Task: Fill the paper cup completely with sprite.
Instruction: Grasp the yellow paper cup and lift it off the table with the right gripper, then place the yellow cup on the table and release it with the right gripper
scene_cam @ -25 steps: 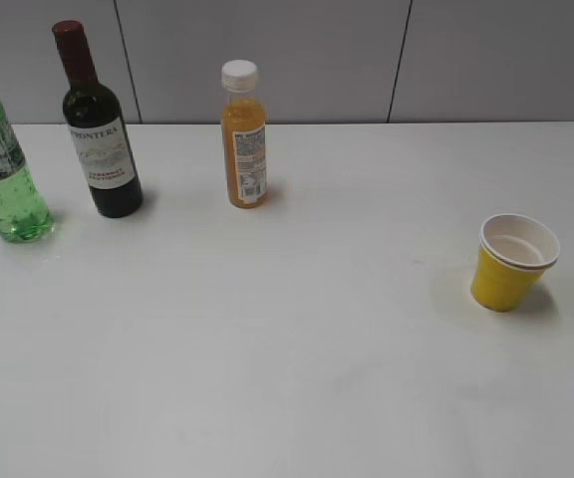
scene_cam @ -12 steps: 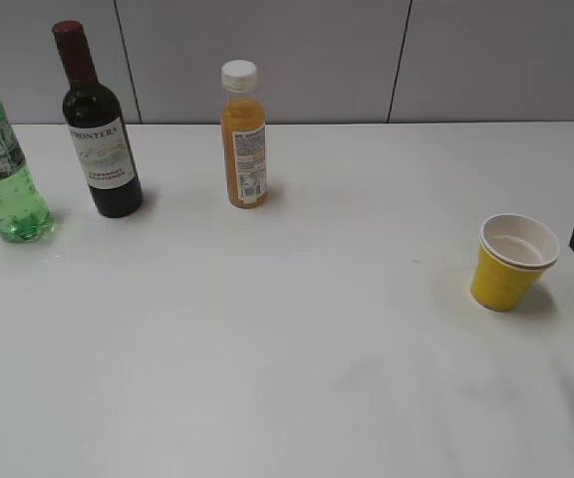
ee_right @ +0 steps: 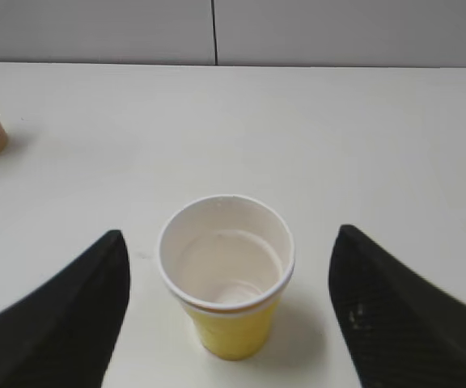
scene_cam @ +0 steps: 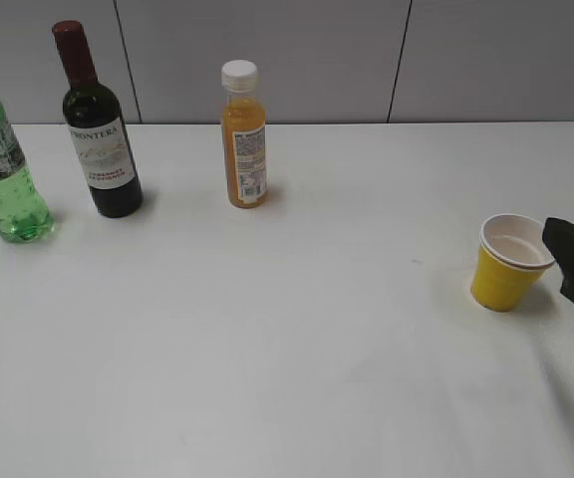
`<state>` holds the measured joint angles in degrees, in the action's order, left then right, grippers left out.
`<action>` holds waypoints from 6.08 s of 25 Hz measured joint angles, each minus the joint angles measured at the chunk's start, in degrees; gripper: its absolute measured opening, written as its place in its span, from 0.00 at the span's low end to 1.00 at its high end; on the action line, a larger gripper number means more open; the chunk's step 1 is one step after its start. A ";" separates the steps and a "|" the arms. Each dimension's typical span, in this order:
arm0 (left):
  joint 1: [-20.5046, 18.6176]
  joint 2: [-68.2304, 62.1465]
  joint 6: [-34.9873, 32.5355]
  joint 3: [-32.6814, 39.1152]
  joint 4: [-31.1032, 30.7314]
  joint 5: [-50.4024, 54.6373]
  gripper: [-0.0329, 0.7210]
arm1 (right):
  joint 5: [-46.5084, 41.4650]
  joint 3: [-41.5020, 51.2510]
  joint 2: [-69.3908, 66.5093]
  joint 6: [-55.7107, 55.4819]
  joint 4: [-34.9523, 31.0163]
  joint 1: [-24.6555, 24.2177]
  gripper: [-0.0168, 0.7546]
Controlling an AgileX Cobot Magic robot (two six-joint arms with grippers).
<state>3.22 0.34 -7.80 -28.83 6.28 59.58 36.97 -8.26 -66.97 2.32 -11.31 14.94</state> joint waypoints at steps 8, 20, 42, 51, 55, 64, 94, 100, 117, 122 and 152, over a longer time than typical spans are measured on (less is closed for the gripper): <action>0.00 0.00 0.00 0.00 0.00 0.00 0.85 | 15.54 3.41 -8.72 -7.01 7.76 0.00 0.79; 0.00 0.00 0.00 0.00 0.00 0.00 0.85 | 31.71 8.41 -30.29 -7.46 9.22 0.00 0.85; 0.00 0.00 0.00 0.00 0.00 0.00 0.83 | 32.25 0.31 -42.34 -9.38 5.96 0.00 0.86; 0.00 0.00 0.00 0.00 0.00 0.00 0.83 | 32.36 -3.83 -46.27 -9.98 3.62 0.00 0.86; 0.00 0.00 -0.02 0.00 0.00 0.00 0.83 | 32.36 -4.89 -46.39 -10.17 3.23 0.00 0.86; 0.00 0.00 -0.02 0.00 0.00 0.00 0.83 | 32.50 -5.29 -46.98 -10.21 2.35 0.00 0.85; 0.00 0.00 -0.02 0.00 0.00 0.00 0.83 | 32.50 -13.36 -52.25 -10.21 1.86 0.00 0.79; 0.00 0.00 -0.02 0.00 0.00 0.00 0.83 | 32.50 -13.36 -53.94 -10.21 0.84 0.00 0.79; 0.00 0.00 -0.02 0.00 0.00 0.00 0.83 | 33.36 -13.54 -55.10 -10.21 0.78 0.00 0.63; 0.00 0.00 -0.02 0.00 0.00 0.00 0.83 | 33.36 -13.54 -55.10 -10.21 1.00 0.00 0.63; 0.00 0.00 -0.02 0.00 0.00 0.00 0.83 | 27.92 -31.75 -50.44 -14.23 61.10 5.86 0.63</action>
<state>3.22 0.34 -7.82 -28.83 6.28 59.58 64.89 -40.01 -117.40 -11.91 49.79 20.80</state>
